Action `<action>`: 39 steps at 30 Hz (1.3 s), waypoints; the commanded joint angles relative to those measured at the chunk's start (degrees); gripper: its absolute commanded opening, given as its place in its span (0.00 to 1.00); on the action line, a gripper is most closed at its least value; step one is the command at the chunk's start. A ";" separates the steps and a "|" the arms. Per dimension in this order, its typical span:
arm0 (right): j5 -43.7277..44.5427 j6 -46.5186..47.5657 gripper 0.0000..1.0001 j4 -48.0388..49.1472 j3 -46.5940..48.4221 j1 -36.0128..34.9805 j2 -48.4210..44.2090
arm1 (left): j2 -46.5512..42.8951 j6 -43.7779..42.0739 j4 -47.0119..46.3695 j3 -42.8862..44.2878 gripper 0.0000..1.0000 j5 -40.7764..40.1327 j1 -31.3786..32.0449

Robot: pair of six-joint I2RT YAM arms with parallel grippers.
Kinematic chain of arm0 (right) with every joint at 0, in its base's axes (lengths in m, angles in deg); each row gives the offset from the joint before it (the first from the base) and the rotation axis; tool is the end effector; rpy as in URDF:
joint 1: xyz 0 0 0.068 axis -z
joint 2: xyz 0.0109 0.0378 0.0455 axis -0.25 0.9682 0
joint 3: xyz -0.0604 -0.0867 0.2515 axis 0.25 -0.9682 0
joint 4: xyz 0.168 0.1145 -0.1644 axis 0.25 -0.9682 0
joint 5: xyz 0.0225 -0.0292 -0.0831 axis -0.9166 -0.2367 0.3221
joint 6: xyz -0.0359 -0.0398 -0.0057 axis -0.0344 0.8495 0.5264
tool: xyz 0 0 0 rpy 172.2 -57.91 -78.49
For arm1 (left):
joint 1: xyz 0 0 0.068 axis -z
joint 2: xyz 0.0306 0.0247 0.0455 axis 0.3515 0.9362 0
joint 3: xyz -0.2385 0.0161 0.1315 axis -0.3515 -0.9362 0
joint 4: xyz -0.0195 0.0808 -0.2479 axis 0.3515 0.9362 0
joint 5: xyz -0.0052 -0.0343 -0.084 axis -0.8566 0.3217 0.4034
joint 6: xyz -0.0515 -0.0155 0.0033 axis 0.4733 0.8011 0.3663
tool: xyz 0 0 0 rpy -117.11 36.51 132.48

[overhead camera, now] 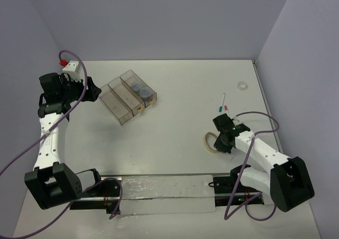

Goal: Sort the stationery into containers
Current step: Pick up the stationery from the center of the board.

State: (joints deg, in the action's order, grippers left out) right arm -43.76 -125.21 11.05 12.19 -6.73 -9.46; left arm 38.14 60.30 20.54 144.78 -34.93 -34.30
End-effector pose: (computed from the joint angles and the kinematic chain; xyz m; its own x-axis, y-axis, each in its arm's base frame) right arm 0.1558 0.0522 0.1606 -0.7918 0.5249 -0.3122 0.5338 0.8432 0.0637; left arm 0.2612 0.0446 0.3361 -0.4275 -0.0257 -0.9036 0.2863 0.9443 -0.1623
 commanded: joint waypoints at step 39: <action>5.47 7.25 0.00 -1.21 93.18 -34.16 53.29 | 7.53 6.91 0.99 13.02 0.63 -2.55 17.31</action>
State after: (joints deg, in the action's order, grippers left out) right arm -38.82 -118.10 8.17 104.08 -40.87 46.59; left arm 44.24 68.04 23.52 155.07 -29.12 -19.97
